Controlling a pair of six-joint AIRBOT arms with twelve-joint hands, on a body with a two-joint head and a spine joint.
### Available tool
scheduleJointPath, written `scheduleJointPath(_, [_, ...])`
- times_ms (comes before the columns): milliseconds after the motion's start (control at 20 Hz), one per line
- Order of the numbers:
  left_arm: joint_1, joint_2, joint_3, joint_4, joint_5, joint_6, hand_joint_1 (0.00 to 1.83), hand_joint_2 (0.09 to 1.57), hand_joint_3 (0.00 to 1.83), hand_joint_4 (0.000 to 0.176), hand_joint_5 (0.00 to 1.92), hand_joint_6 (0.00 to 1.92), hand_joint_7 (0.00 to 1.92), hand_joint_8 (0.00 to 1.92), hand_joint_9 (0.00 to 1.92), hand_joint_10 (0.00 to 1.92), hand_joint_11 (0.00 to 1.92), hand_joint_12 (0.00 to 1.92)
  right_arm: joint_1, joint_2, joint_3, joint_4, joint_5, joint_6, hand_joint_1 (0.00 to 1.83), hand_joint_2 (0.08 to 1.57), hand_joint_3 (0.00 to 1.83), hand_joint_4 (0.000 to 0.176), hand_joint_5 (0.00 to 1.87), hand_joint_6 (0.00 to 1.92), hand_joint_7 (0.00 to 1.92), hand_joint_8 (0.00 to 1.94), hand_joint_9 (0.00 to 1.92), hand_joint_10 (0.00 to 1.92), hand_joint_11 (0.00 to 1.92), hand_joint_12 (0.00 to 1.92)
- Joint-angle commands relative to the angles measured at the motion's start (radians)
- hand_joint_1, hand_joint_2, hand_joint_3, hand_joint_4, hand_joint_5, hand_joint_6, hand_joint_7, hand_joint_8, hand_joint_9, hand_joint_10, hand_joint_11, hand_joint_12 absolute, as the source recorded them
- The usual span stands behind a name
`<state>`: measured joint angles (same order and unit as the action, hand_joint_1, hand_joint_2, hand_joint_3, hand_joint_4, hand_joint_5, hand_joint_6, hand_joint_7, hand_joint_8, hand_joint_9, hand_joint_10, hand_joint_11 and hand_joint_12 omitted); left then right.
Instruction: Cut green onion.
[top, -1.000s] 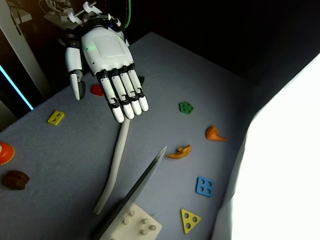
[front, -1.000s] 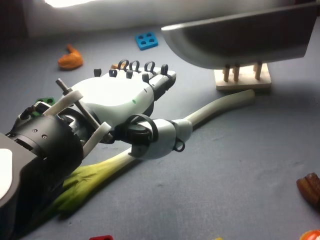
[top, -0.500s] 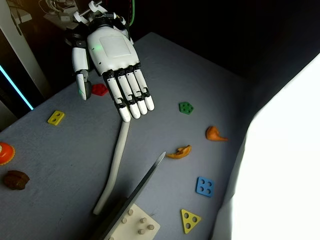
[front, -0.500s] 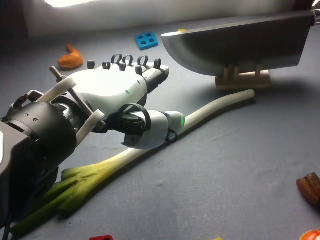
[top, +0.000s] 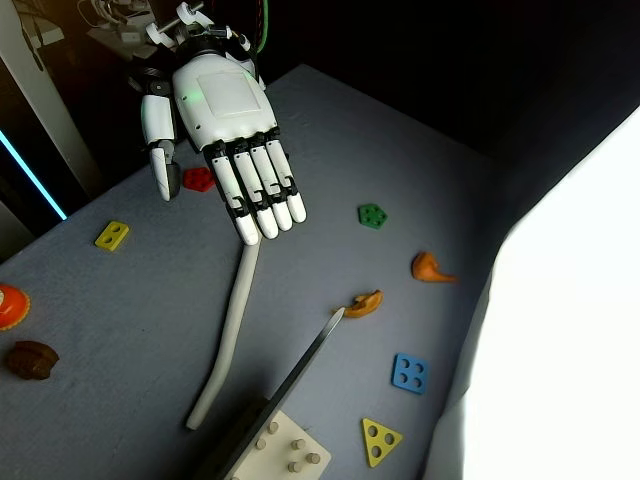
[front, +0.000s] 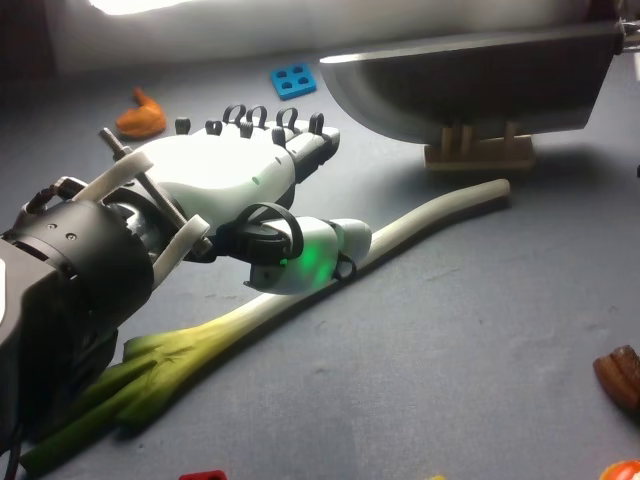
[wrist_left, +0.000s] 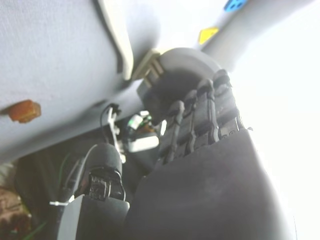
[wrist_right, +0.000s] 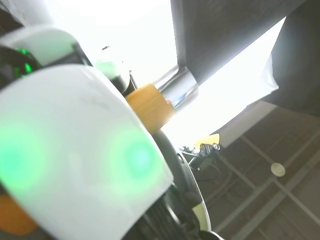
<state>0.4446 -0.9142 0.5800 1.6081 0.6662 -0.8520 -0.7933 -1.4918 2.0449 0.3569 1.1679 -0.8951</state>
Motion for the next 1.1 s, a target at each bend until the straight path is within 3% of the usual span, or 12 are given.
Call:
scheduleJointPath(0, [-0.016, 0.003, 0.006, 0.068, 0.018, 0.002, 0.00, 1.41, 0.01, 0.000, 0.00, 0.00, 0.00, 0.00, 0.00, 0.00, 0.00, 0.00, -0.001, 0.005, 0.014, 0.029, 0.126, -0.003, 1.07, 0.81, 0.99, 0.000, 0.77, 1.71, 1.18, 1.94, 1.31, 1.92, 1.37, 1.92])
scheduleJointPath(100, [-0.019, 0.003, 0.007, 0.072, 0.018, 0.002, 0.00, 1.40, 0.00, 0.000, 0.00, 0.00, 0.00, 0.00, 0.00, 0.00, 0.00, 0.00, -0.003, 0.005, 0.014, 0.029, 0.127, -0.003, 1.16, 0.76, 1.14, 0.000, 0.71, 1.73, 0.95, 1.91, 1.16, 1.92, 1.20, 1.92])
scheduleJointPath(250, [-0.021, 0.007, 0.009, 0.072, 0.018, 0.002, 0.00, 1.40, 0.00, 0.000, 0.00, 0.00, 0.00, 0.00, 0.00, 0.00, 0.00, 0.00, -0.006, 0.005, 0.014, 0.029, 0.130, -0.003, 1.17, 0.82, 1.00, 0.000, 0.65, 1.72, 0.87, 1.75, 0.95, 1.92, 0.96, 1.92])
scheduleJointPath(450, [-0.021, 0.010, 0.009, 0.072, 0.018, 0.006, 0.00, 1.39, 0.00, 0.000, 0.00, 0.00, 0.00, 0.00, 0.00, 0.00, 0.00, 0.00, -0.009, 0.006, 0.014, 0.021, 0.131, -0.005, 1.10, 1.06, 0.58, 0.000, 0.57, 1.71, 0.70, 1.68, 0.64, 1.92, 0.74, 1.92])
scheduleJointPath(500, [-0.021, 0.010, 0.008, 0.071, 0.018, 0.006, 0.00, 1.40, 0.00, 0.000, 0.00, 0.00, 0.00, 0.00, 0.00, 0.00, 0.00, 0.00, -0.009, 0.006, 0.014, 0.020, 0.133, -0.005, 1.09, 1.14, 0.41, 0.020, 0.58, 1.69, 0.66, 1.62, 0.56, 1.90, 0.68, 1.92])
scheduleJointPath(600, [-0.021, 0.010, 0.008, 0.071, 0.018, 0.006, 0.00, 1.39, 0.00, 0.000, 0.00, 0.00, 0.00, 0.00, 0.00, 0.00, 0.00, 0.00, -0.009, 0.006, 0.017, 0.017, 0.142, -0.015, 1.09, 1.30, 0.05, 0.028, 0.59, 1.59, 0.64, 1.54, 0.46, 1.65, 0.44, 1.92])
scheduleJointPath(650, [-0.021, 0.010, 0.008, 0.071, 0.018, 0.006, 0.00, 1.40, 0.00, 0.000, 0.00, 0.00, 0.00, 0.00, 0.00, 0.00, 0.00, 0.00, -0.010, 0.007, 0.017, 0.017, 0.145, -0.028, 1.05, 1.31, 0.02, 0.000, 0.60, 1.55, 0.45, 1.32, 0.39, 1.60, 0.35, 1.92])
scheduleJointPath(750, [-0.021, 0.010, 0.008, 0.071, 0.018, 0.006, 0.00, 1.40, 0.00, 0.000, 0.02, 0.01, 0.00, 0.00, 0.00, 0.00, 0.00, 0.00, -0.015, 0.010, 0.017, 0.017, 0.149, -0.033, 1.11, 1.18, 0.00, 0.000, 0.18, 0.92, 0.32, 0.78, 0.24, 1.26, 0.06, 1.82])
scheduleJointPath(850, [-0.019, 0.009, 0.008, 0.071, 0.018, 0.006, 0.00, 1.40, 0.00, 0.000, 0.02, 0.01, 0.00, 0.00, 0.00, 0.00, 0.00, 0.00, -0.023, 0.014, 0.017, 0.016, 0.149, -0.033, 1.05, 1.16, 0.00, 0.015, 0.15, 0.45, 0.32, 0.25, 0.13, 0.88, 0.00, 1.49])
scheduleJointPath(900, [-0.015, 0.009, 0.008, 0.071, 0.018, 0.006, 0.00, 1.40, 0.00, 0.000, 0.00, 0.00, 0.00, 0.00, 0.00, 0.00, 0.00, 0.00, -0.027, 0.019, 0.016, 0.015, 0.149, -0.033, 1.00, 1.12, 0.00, 0.035, 0.04, 0.17, 0.12, 0.04, 0.01, 0.38, 0.00, 0.81])
scheduleJointPath(1000, [-0.012, 0.010, 0.008, 0.071, 0.018, 0.006, 0.00, 1.40, 0.00, 0.000, 0.02, 0.01, 0.00, 0.00, 0.00, 0.00, 0.00, 0.00, -0.029, 0.021, 0.016, 0.014, 0.150, -0.033, 0.96, 1.11, 0.00, 0.047, 0.01, 0.05, 0.04, 0.01, 0.00, 0.17, 0.00, 0.50])
scheduleJointPath(1050, [-0.012, 0.010, 0.008, 0.071, 0.018, 0.006, 0.00, 1.40, 0.00, 0.000, 0.02, 0.01, 0.00, 0.00, 0.00, 0.00, 0.00, 0.00, -0.032, 0.024, 0.016, 0.012, 0.150, -0.033, 0.97, 1.07, 0.00, 0.045, 0.00, 0.01, 0.01, 0.00, 0.00, 0.03, 0.00, 0.10])
